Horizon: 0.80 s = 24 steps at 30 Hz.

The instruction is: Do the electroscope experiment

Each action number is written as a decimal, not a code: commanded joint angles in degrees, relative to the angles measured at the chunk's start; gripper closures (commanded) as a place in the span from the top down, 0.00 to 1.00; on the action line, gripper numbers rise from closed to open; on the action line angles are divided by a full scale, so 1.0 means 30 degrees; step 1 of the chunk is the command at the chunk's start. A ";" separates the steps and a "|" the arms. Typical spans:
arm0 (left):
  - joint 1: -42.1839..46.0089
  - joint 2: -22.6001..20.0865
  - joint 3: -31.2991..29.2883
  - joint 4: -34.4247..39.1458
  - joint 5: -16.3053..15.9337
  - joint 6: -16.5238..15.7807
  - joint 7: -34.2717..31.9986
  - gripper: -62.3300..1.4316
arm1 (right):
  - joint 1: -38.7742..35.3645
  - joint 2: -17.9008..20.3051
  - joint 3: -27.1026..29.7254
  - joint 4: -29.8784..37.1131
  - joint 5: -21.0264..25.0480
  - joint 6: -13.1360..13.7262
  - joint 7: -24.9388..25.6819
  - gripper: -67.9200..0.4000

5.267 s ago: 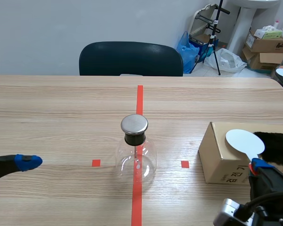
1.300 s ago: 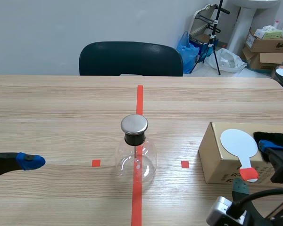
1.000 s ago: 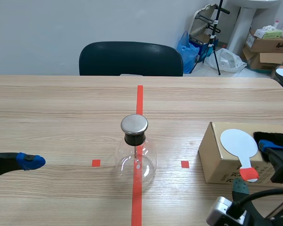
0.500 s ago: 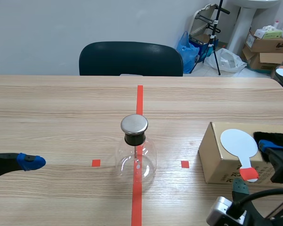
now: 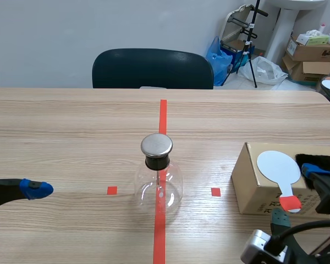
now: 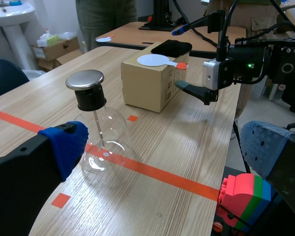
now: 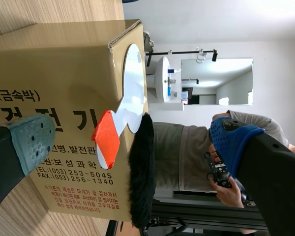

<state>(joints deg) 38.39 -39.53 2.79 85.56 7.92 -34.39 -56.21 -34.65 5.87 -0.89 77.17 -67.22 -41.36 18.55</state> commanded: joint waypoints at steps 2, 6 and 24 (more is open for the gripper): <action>-0.0007 0.0036 -0.0124 0.0401 -0.0262 -0.0036 -0.0328 1.00 | 0.0124 0.0109 0.0073 0.0146 0.0131 -0.1165 -0.0073 1.00; -0.0007 0.0036 -0.0306 0.0401 -0.0262 -0.0036 -0.0328 1.00 | 0.0131 0.0109 0.0073 0.0146 -0.0015 -0.1165 -0.0080 1.00; -0.0007 0.0036 -0.0765 0.0408 -0.0270 -0.0882 -0.0335 1.00 | -0.0393 0.0117 0.0066 0.0153 -0.0284 -0.1165 -0.1355 1.00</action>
<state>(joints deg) 38.39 -39.53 0.67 85.58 7.92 -36.95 -56.23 -35.44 5.87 -0.89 77.17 -68.07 -41.36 14.85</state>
